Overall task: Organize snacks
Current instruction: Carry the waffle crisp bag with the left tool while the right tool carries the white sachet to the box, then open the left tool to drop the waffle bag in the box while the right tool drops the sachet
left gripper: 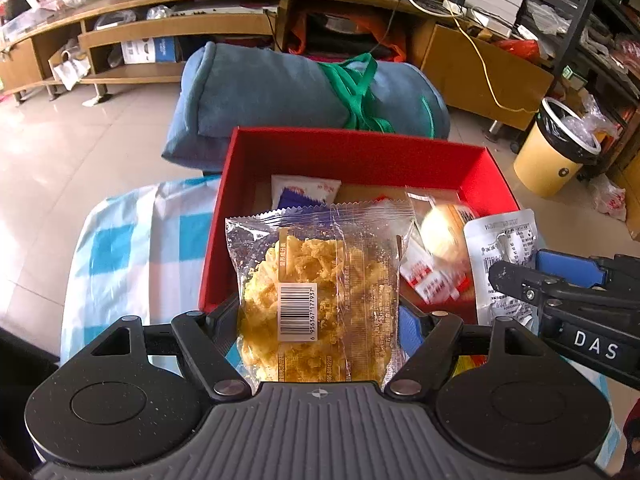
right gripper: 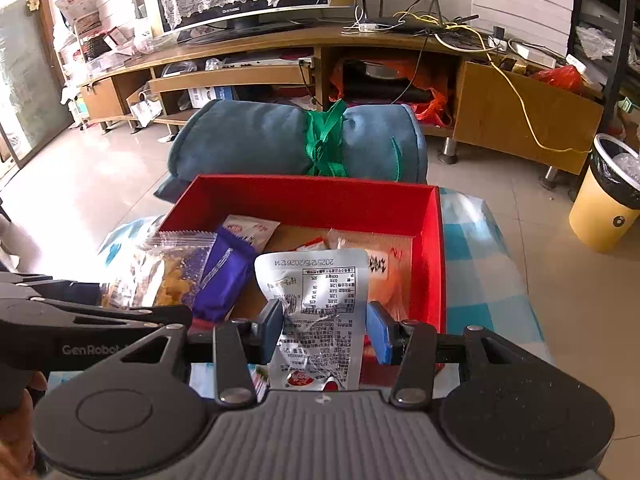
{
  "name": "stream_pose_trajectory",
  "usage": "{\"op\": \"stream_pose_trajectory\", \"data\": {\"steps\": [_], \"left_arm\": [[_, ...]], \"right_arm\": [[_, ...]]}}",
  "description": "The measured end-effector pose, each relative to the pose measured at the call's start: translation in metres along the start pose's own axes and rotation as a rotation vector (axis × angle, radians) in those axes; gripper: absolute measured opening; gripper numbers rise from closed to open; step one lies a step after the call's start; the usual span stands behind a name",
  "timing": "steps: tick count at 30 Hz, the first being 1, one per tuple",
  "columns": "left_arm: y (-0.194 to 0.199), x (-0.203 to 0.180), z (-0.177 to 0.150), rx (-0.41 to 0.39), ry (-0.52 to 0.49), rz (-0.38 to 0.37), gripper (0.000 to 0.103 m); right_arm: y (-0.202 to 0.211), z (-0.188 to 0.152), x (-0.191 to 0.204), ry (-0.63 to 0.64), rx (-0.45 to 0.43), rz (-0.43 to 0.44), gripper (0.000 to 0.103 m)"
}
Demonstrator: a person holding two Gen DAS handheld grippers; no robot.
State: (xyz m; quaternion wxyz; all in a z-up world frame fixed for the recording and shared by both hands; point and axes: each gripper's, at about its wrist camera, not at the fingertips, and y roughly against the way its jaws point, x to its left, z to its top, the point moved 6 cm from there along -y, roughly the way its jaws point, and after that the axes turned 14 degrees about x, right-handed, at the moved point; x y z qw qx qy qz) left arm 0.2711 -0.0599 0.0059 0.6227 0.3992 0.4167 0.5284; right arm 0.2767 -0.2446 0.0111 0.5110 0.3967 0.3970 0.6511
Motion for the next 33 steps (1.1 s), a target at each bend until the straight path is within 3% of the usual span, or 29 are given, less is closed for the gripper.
{"op": "stream_pose_trajectory", "data": {"steps": [14,33], "left_arm": [[-0.029,-0.004,0.039,0.002,-0.002,0.047,0.08],[-0.061,-0.004,0.055,0.045,0.004,0.093,0.08]], "right_arm": [[-0.037,0.04,-0.018,-0.039,0.01,-0.029,0.04],[-0.08,0.052,-0.02,-0.036,0.066,-0.033,0.04]]}}
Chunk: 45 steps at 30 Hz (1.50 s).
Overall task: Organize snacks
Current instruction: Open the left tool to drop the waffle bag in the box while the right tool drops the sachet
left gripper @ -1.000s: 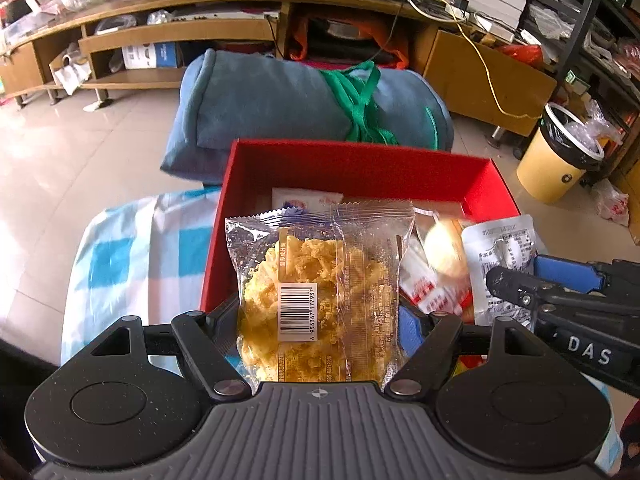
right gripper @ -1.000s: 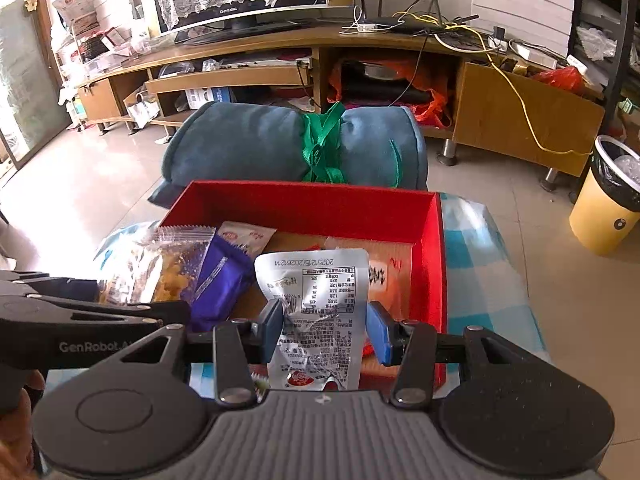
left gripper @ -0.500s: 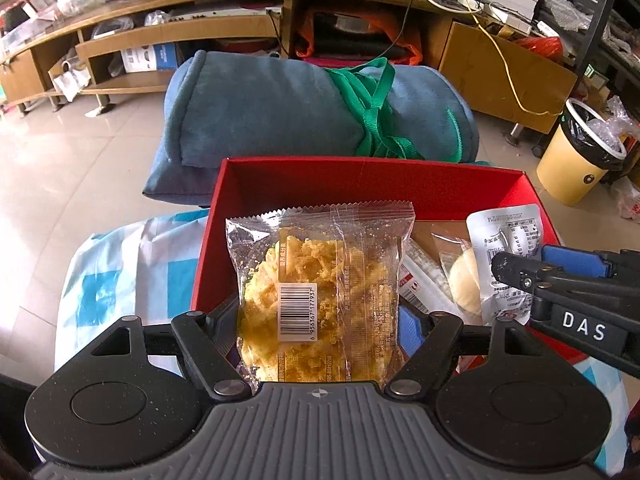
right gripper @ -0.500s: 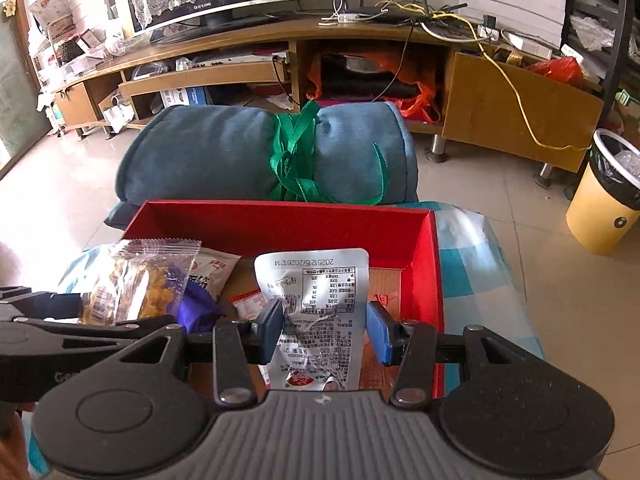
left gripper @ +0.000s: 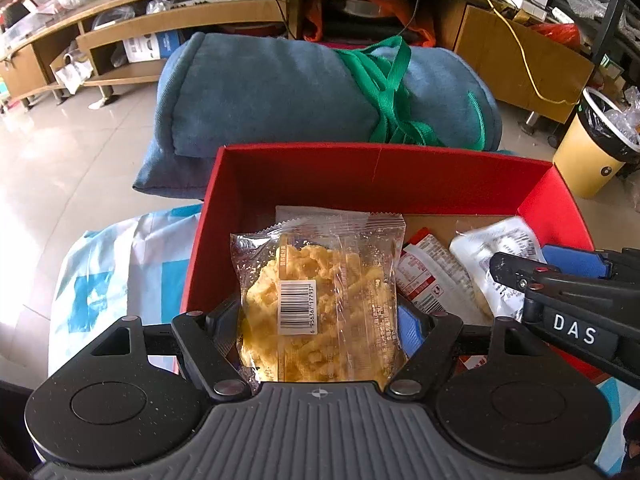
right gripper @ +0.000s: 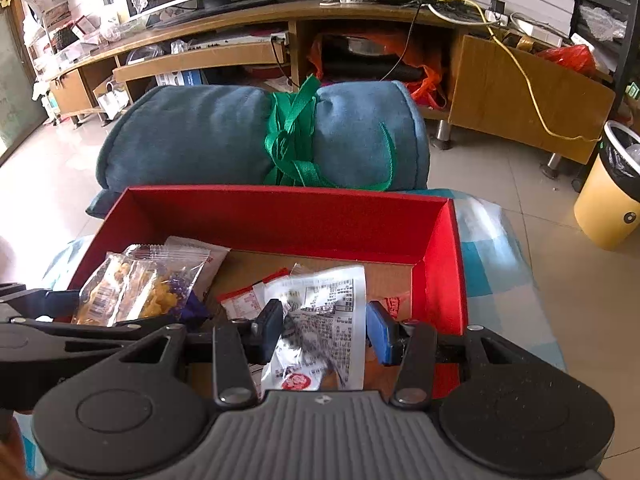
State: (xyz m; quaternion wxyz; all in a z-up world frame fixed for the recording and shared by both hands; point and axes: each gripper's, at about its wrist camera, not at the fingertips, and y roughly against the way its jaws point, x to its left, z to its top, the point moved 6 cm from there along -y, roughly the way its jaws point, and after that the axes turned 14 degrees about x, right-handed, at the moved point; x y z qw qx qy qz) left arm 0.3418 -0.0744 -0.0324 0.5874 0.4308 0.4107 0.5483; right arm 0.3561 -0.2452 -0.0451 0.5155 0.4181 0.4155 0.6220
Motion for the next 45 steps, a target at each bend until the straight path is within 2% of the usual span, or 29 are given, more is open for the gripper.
{"op": "stream_pose_trajectory", "data": {"steps": [12,15,19,24,45], "left_arm": [[-0.002,-0.002,0.004,0.003,0.003,-0.005,0.082],[-0.001,-0.001,0.005,-0.002,0.005,-0.006,0.086],[0.003,0.002,0.006,-0.007,0.02,-0.017,0.088],[0.008,0.003,0.007,-0.017,0.029,-0.025,0.089],[0.032,0.009,-0.006,-0.047,0.048,-0.043,0.093]], "right_arm": [[-0.01,0.006,0.001,0.017,0.001,0.009,0.041],[-0.008,0.007,0.0,0.008,0.003,0.019,0.041],[-0.003,0.008,-0.001,0.003,-0.006,0.021,0.043],[0.005,0.011,-0.004,-0.014,-0.024,0.029,0.049],[0.034,0.0,0.001,-0.029,-0.062,0.055,0.05]]}}
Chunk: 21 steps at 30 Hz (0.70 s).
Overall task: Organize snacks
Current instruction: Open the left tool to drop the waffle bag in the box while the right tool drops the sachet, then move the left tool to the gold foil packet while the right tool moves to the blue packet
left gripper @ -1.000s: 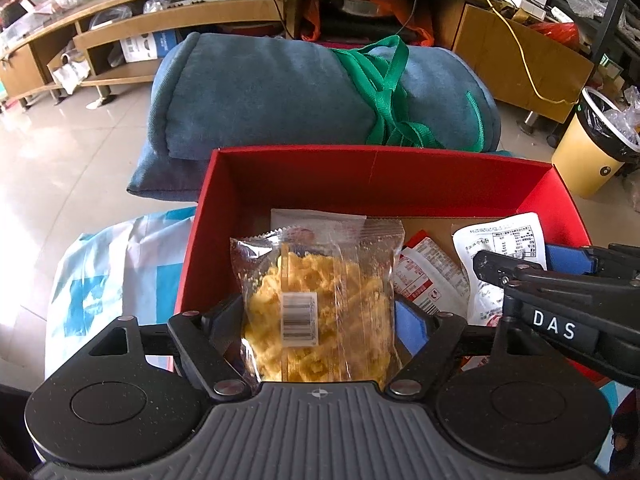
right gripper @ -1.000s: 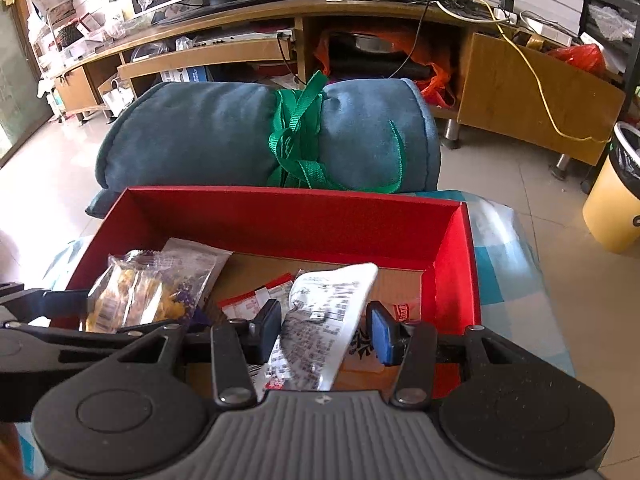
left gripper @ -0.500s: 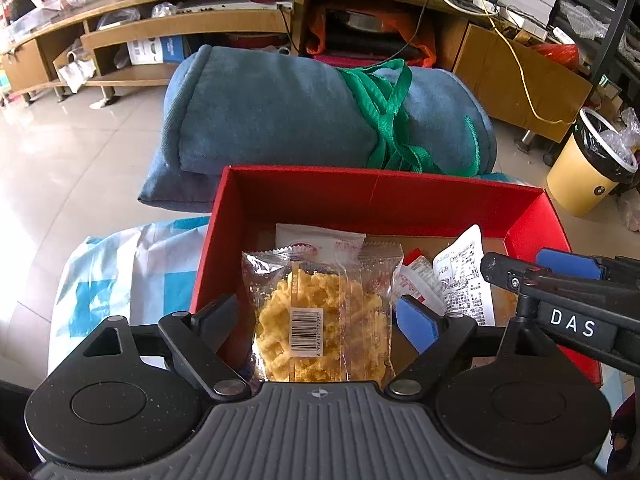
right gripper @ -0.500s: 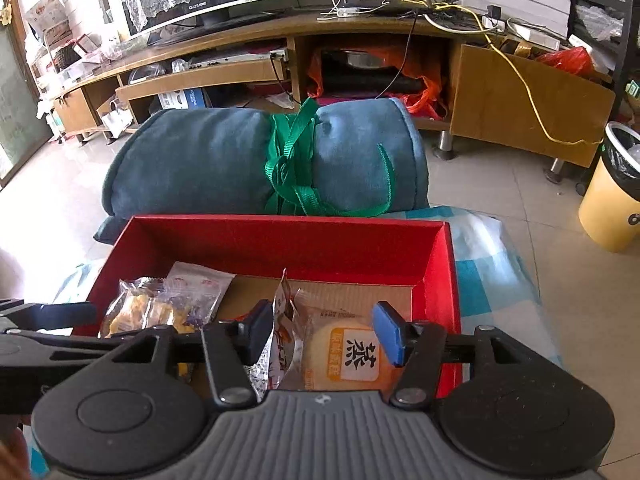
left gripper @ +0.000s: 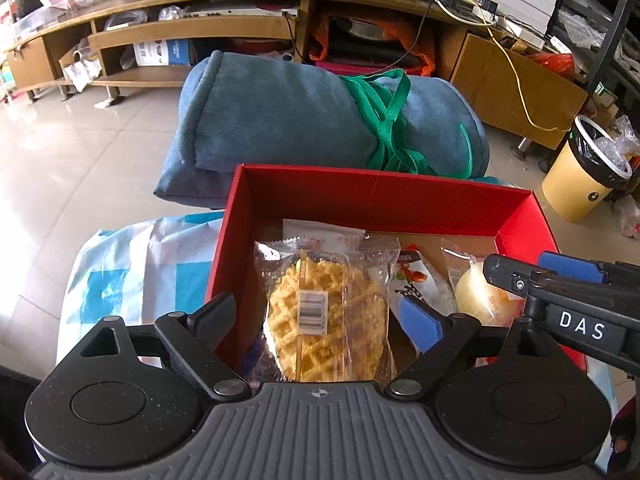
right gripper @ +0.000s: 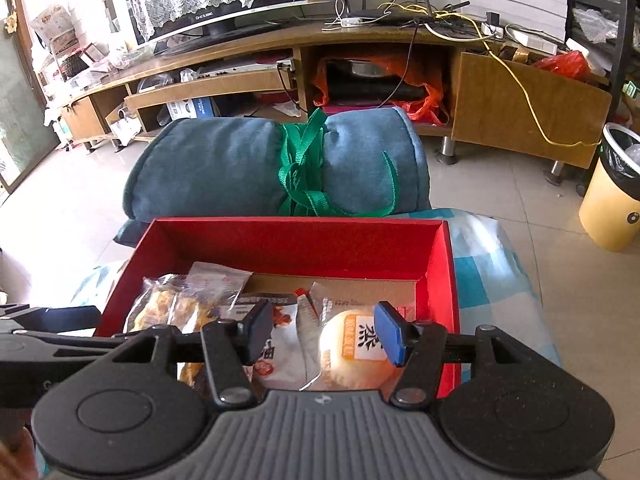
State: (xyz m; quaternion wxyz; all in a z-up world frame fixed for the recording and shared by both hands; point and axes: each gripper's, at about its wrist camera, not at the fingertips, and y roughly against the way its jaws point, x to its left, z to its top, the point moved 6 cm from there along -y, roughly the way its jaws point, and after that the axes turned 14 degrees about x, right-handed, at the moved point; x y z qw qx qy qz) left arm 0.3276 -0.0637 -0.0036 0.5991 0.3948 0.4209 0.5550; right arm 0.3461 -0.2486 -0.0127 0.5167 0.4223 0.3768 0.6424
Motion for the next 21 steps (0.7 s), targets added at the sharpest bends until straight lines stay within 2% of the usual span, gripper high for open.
{"op": "stream_pose_trajectory", "data": {"steps": [11,21], "left_arm": [[0.014,0.012,-0.022,0.001,0.033,-0.012,0.094],[0.019,0.021,-0.056,0.029,0.051,-0.01,0.095]], "right_arm": [[0.017,-0.022,0.01,0.016,0.008,0.019,0.05],[0.026,-0.052,0.016,0.043,0.042,0.024,0.052]]}}
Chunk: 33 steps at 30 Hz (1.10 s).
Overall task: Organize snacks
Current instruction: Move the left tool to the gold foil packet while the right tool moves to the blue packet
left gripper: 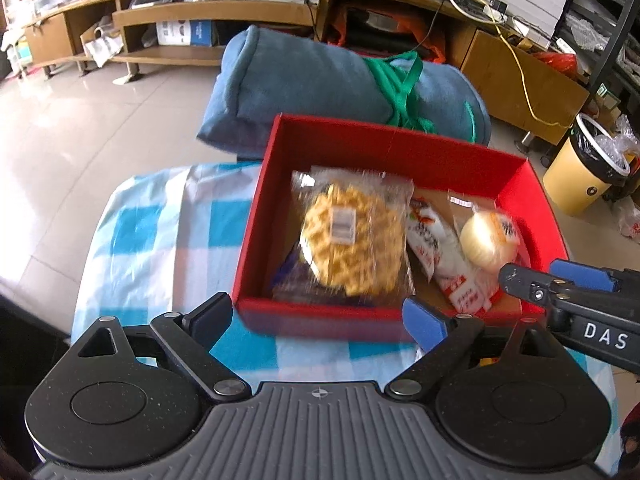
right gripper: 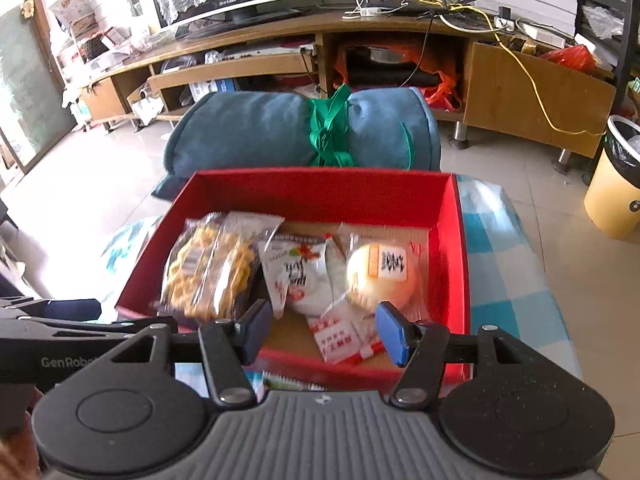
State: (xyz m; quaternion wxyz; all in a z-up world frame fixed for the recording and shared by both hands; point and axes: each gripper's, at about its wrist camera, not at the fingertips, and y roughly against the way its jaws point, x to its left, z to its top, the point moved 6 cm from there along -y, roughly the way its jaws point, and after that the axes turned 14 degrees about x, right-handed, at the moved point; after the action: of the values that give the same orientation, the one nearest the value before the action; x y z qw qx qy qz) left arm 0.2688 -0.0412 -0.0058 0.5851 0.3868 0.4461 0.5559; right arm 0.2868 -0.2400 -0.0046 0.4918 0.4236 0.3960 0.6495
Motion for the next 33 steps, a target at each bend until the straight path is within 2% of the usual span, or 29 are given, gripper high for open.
{"op": "stream_pose_trajectory", "data": {"steps": [7,12,20,25,28,33], "left_arm": [[-0.005,0.006,-0.031,0.058,0.017,0.0,0.096],[-0.017,0.017,-0.061,0.149,0.08,-0.037,0.096],[-0.039,0.017,-0.083,0.244,0.164,-0.074,0.096],[-0.052,0.013,-0.08,0.24,0.192,-0.029,0.093],[-0.052,0.014,-0.076,0.209,0.177,0.03,0.085],[-0.051,0.014,-0.081,0.22,0.09,0.068,0.079]], "right_arm": [[0.001,-0.02,0.005,0.004,0.029,0.007,0.053],[0.002,-0.03,0.008,0.024,0.047,0.011,0.054],[0.006,-0.042,0.0,0.031,0.061,0.014,0.056],[0.003,-0.048,-0.011,0.021,0.084,0.008,0.056],[0.001,-0.051,-0.013,0.021,0.095,0.005,0.056],[0.0,-0.055,-0.01,0.04,0.115,0.011,0.056]]}}
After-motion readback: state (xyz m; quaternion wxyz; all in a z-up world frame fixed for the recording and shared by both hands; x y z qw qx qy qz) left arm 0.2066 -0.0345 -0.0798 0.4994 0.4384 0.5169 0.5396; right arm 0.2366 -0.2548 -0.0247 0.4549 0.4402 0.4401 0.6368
